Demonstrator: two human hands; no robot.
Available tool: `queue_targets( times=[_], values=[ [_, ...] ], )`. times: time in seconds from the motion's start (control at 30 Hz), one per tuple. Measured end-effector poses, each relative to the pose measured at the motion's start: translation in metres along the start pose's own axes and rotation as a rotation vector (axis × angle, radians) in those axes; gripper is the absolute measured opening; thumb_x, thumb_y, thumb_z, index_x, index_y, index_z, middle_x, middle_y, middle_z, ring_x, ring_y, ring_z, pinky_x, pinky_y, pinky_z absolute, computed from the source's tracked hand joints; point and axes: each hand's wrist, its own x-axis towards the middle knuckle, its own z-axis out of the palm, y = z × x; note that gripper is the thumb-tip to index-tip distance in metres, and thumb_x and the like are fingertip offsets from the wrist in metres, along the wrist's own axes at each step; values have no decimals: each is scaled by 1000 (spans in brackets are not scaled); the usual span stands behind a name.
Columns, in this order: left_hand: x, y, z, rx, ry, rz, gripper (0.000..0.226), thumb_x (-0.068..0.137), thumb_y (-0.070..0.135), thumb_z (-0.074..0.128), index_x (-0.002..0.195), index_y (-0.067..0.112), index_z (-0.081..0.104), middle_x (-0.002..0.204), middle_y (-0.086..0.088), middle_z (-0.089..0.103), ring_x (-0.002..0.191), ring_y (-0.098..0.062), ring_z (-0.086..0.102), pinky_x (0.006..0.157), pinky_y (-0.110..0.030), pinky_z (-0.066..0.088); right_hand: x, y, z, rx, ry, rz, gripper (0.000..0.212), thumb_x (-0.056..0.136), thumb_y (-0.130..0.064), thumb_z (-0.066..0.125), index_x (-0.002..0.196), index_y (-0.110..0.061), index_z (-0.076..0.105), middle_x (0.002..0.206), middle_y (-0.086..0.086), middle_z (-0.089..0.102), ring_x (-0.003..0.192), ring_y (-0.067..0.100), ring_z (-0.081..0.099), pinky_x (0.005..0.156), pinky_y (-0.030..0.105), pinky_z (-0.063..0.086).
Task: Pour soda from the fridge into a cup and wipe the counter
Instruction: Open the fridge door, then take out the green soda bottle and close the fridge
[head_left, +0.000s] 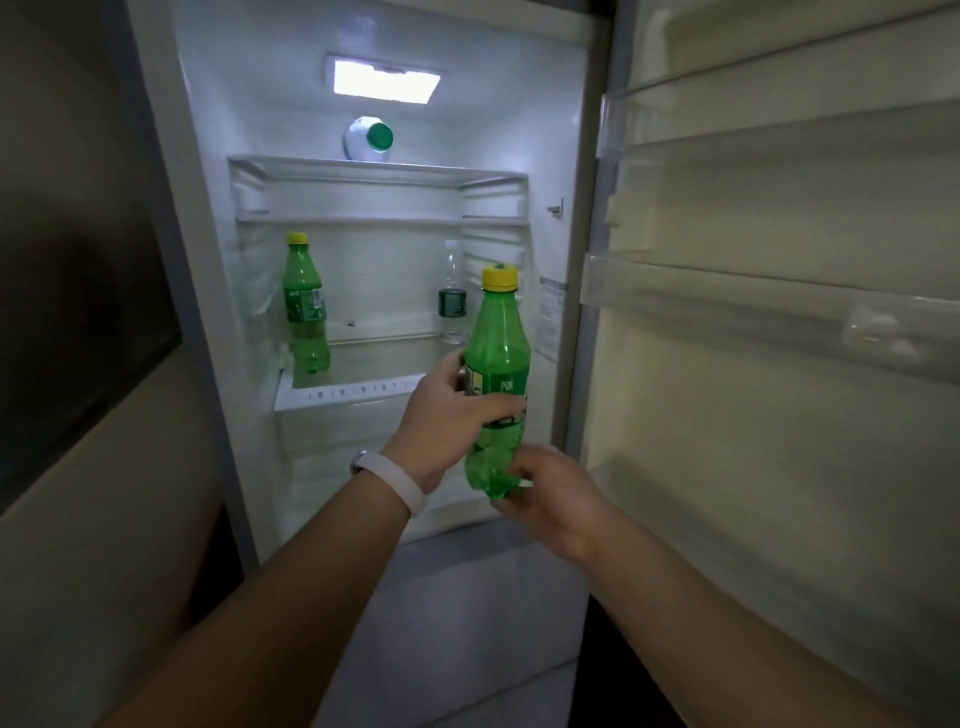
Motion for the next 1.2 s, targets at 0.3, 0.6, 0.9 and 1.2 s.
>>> queue_targets(
  times=[0.3,0.6,0.9,1.2],
  values=[
    [-47,19,58,-87,-81,3,38,71,-1,80,104,15,69,96,-6,75,88,-19,70,80,-37,57,-72,-4,-58,72,-43,53,34,87,-2,51,117,-5,65,83,6,72,74,19,68,68,29,56],
    [-108,46,155,-91,-10,20,39,74,3,80,110,10,67,100,-9,75,92,-25,72,80,-39,58,-161,-30,-138,122,-73,86,37,86,1,50,121,6,60,95,17,66,73,26,67,68,33,59],
    [-184,66,240,-74,13,17,42,71,7,80,111,12,69,102,-7,76,94,-25,71,78,-35,58,-250,-32,-208,113,-112,123,31,87,2,49,115,4,62,87,16,68,68,25,66,64,33,57],
    [-241,87,270,-46,54,-8,45,67,12,78,111,9,68,103,-12,74,99,-34,69,85,-46,57,-303,-25,-235,95,-195,149,22,90,0,50,105,-2,65,79,11,71,73,25,65,71,36,55]
  ],
)
